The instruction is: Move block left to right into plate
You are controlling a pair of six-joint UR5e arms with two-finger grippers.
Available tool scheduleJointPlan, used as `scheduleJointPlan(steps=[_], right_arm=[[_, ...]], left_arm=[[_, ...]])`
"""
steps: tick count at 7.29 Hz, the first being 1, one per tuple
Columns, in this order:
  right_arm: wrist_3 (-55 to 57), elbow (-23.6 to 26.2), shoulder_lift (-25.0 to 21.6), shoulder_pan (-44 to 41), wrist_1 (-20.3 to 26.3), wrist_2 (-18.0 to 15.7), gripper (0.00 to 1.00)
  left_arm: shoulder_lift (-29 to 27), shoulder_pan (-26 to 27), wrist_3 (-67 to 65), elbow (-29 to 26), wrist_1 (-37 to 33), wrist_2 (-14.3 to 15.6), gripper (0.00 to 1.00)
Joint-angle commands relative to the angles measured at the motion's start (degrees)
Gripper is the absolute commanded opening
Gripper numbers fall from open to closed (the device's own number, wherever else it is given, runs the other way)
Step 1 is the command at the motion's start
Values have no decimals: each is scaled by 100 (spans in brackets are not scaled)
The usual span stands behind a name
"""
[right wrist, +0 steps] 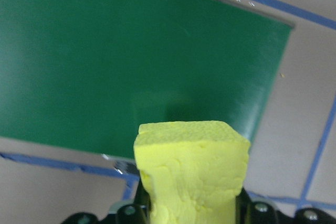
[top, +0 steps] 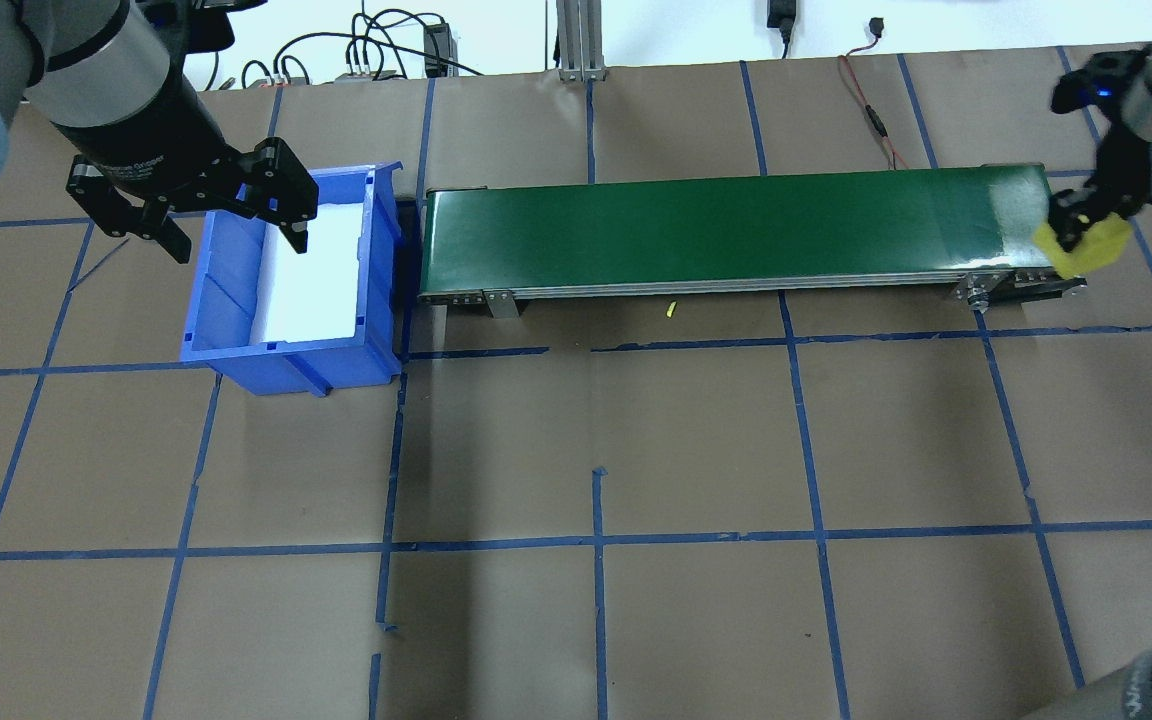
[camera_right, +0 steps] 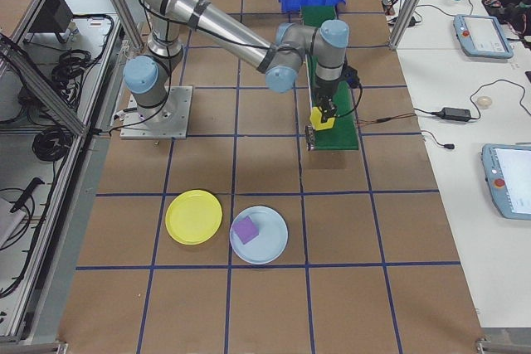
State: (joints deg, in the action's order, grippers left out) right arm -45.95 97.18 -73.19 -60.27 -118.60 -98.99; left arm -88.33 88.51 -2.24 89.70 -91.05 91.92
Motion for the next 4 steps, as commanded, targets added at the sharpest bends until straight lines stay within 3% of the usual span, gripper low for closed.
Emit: scheduleJointPlan(steps=[1, 3, 4], right_arm=[[-1325, 169, -205, 1755, 326, -24, 50], [-2274, 572, -205, 3392, 531, 11, 51], [-2313, 766, -205, 3790, 557, -24, 51]], left_arm=[[0, -1, 13, 4, 0, 19, 100], [0, 8, 13, 12, 0, 27, 100], [0, 8, 13, 4, 0, 19, 100]])
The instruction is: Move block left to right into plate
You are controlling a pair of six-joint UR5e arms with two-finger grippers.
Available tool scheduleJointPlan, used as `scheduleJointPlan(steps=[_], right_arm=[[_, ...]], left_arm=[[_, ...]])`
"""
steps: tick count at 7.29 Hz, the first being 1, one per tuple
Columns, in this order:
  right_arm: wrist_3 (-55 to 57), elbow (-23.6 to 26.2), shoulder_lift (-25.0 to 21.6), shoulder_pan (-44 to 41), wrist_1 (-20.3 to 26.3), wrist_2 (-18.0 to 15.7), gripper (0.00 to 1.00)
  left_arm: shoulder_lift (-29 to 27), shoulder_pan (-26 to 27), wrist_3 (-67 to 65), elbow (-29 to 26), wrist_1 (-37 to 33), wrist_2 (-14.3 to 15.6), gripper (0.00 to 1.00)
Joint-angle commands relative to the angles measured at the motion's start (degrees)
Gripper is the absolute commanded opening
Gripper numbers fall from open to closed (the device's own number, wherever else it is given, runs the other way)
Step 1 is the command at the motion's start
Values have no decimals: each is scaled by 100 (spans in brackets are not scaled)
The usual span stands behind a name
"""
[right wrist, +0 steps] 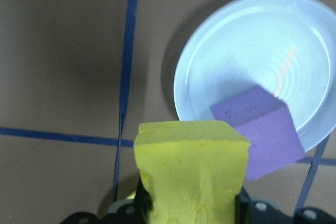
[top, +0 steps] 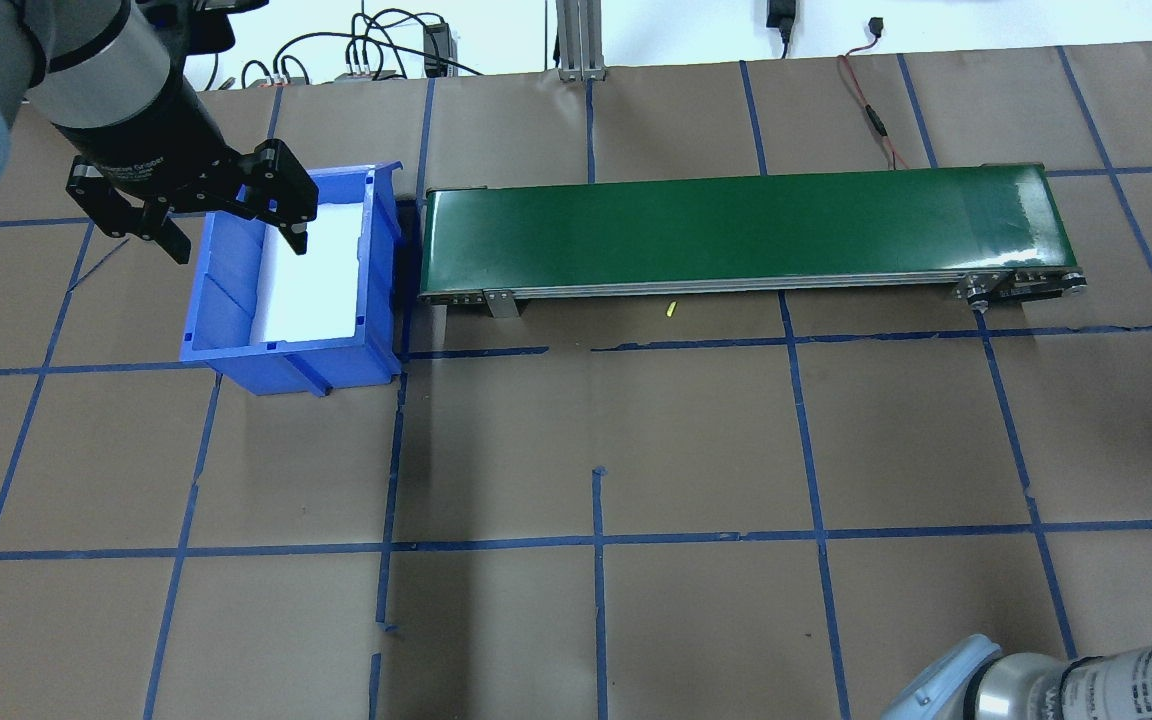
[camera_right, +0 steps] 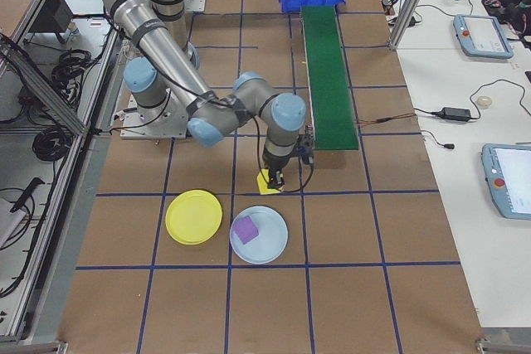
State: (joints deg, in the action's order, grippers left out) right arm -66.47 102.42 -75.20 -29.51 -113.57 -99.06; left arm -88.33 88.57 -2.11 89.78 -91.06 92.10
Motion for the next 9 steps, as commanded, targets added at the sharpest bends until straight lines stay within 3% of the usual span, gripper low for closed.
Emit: scheduleJointPlan(steps=[1, 3, 5, 7, 9], right_arm=[[-261, 495, -56, 1102, 46, -17, 51], [-252, 1040, -74, 1430, -347, -17, 51], [-461, 1122, -74, 1544, -359, 0, 100], [-462, 965, -161, 1502, -394, 96, 100], [-384, 728, -521, 655, -324, 709, 100]], left_arm=[[0, 2, -8, 5, 0, -8, 100], [0, 11, -17, 5, 0, -51, 100], [0, 11, -17, 5, 0, -52, 100], [0, 11, -17, 5, 0, -43, 100], [0, 11, -17, 5, 0, -43, 100]])
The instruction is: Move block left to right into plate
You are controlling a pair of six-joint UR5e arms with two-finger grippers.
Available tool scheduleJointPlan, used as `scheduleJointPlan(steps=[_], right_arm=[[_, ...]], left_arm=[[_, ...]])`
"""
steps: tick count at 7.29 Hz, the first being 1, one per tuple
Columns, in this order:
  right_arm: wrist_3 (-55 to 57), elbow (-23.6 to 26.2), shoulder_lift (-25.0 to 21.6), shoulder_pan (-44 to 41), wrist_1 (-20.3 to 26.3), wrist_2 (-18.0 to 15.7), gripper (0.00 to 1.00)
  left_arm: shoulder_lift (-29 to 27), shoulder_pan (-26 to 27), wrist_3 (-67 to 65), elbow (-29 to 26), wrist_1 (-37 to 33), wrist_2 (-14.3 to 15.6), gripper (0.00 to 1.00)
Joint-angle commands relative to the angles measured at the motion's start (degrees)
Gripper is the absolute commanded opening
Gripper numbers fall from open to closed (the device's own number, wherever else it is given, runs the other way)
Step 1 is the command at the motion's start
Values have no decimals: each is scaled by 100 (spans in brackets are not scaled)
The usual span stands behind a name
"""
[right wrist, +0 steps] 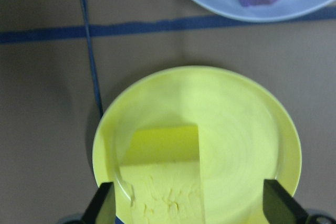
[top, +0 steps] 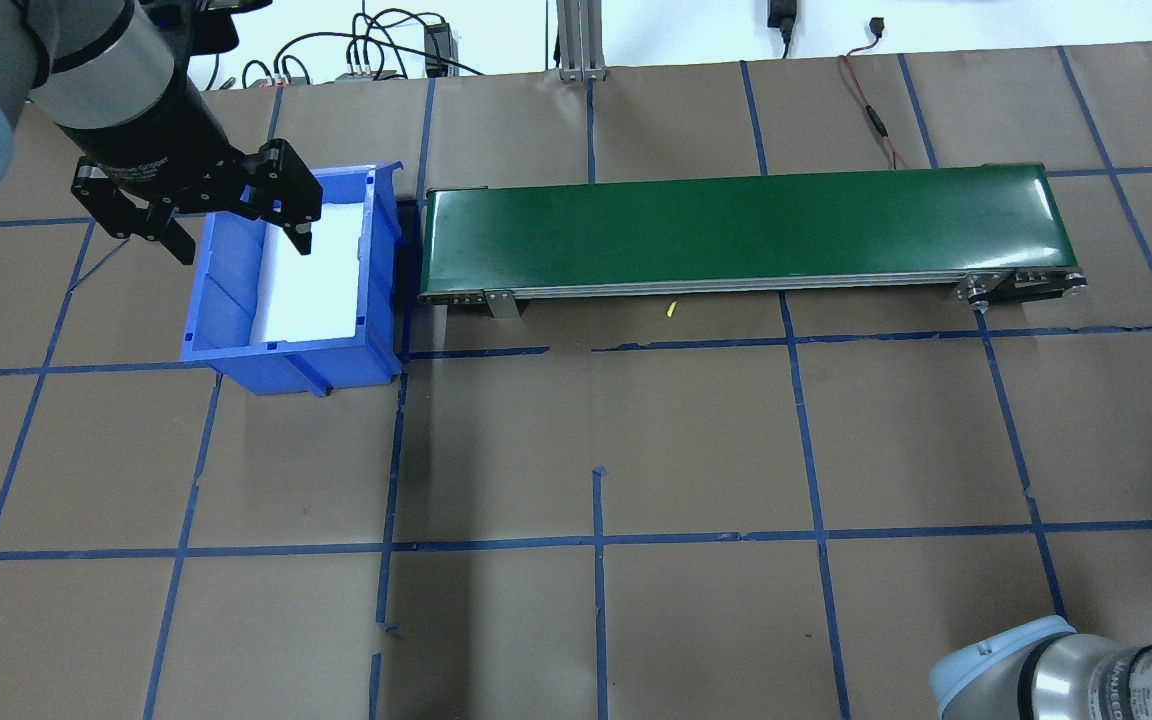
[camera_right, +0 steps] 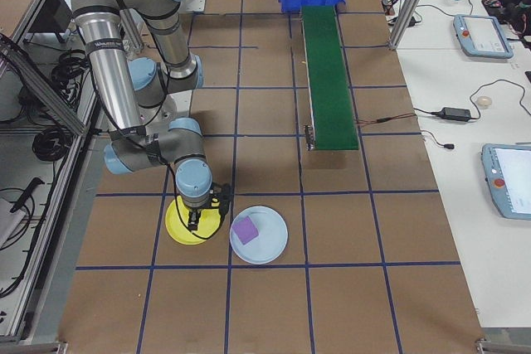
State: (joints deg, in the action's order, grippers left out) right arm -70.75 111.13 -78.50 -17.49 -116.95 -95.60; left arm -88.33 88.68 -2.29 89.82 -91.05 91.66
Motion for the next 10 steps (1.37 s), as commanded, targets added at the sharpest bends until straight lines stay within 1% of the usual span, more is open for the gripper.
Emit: scheduleJointPlan(steps=[1, 2, 3, 4, 5, 6, 7, 8, 9, 10], right_arm=[[53, -345, -244, -1337, 6, 827, 100], [314, -564, -271, -1867, 15, 884, 100], [960, -706, -323, -2464, 354, 876, 100], [1524, -785, -567, -3097, 418, 850, 99], [1869, -934, -987, -3782, 593, 858, 97], [2751, -1144, -1261, -4571, 891, 858, 97], [3525, -1564, -1316, -5389, 1259, 867, 97], [4081, -2047, -1256, -6180, 1637, 963, 94], [4809, -2461, -1264, -6823, 2050, 955, 96], [5617, -2473, -1203, -7117, 2088, 1007, 99]], left_arm=[[0, 0, 0, 0, 0, -8, 100], [0, 9, 0, 0, 0, -8, 100], [9, 0, 0, 0, 0, -8, 100], [0, 0, 0, 0, 0, 1, 100], [0, 0, 0, -9, 0, -8, 100], [0, 0, 0, -9, 0, -8, 100], [9, 0, 0, 0, 0, -8, 100], [0, 0, 0, 0, 0, -8, 100], [9, 9, 0, 0, 0, -8, 100], [9, 0, 0, 0, 0, -8, 100]])
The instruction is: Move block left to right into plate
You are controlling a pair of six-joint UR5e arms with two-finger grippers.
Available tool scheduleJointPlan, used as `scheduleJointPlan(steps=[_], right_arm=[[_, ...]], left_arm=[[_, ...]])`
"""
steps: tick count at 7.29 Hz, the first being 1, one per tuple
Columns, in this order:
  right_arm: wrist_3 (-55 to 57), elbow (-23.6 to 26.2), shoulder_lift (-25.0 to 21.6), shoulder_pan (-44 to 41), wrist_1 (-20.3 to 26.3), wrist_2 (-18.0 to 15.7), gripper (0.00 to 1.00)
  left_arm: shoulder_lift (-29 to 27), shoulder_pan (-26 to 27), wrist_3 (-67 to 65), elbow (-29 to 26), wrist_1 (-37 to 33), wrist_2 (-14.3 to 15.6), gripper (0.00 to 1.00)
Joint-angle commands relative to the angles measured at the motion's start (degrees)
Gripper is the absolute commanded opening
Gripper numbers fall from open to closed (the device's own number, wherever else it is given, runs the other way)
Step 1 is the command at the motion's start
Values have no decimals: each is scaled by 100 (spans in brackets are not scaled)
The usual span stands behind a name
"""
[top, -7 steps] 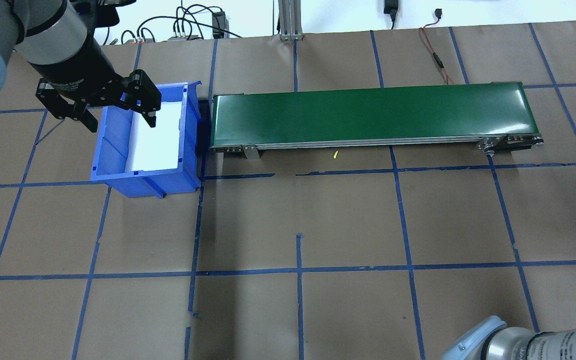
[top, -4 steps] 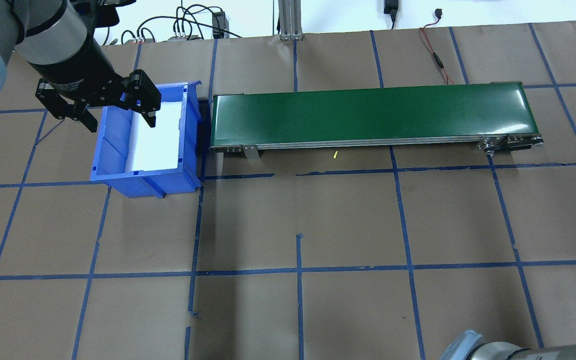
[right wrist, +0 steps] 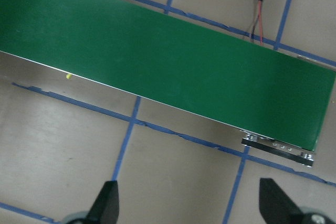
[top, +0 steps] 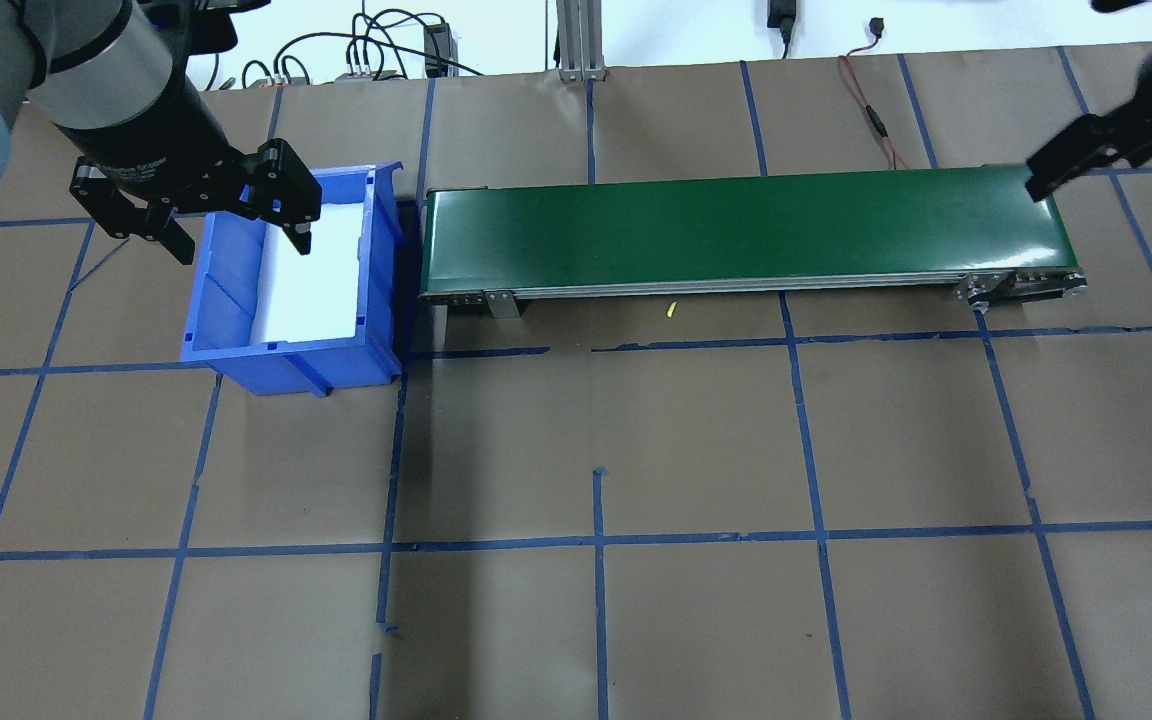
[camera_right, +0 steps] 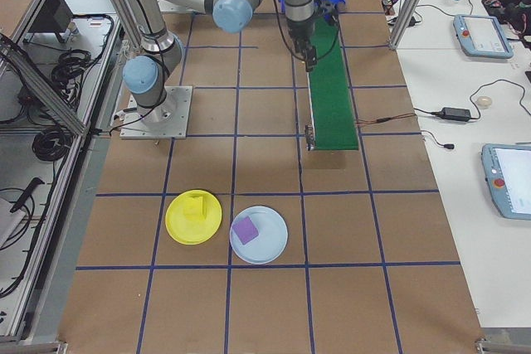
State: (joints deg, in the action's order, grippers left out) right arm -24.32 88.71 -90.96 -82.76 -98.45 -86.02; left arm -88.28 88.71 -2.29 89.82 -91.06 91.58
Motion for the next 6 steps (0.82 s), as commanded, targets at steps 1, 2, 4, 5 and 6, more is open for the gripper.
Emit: scheduleJointPlan(steps=[1, 2, 4, 5, 6], right_arm=[[1138, -101, 78, -749, 247, -2, 100], [1131, 40, 27, -907, 273, -333, 100], [1131, 137, 9, -908, 317, -504, 100], [1131, 138, 9, -900, 343, -513, 100], [1131, 138, 17, -882, 448, -521, 100]], left_arm=[[-5, -3, 9, 0, 0, 17, 100], [-5, 6, 9, 0, 0, 18, 100], [4, 15, 0, 0, 0, 0, 100], [4, 15, 0, 0, 0, 0, 100], [4, 15, 0, 0, 0, 0, 100]])
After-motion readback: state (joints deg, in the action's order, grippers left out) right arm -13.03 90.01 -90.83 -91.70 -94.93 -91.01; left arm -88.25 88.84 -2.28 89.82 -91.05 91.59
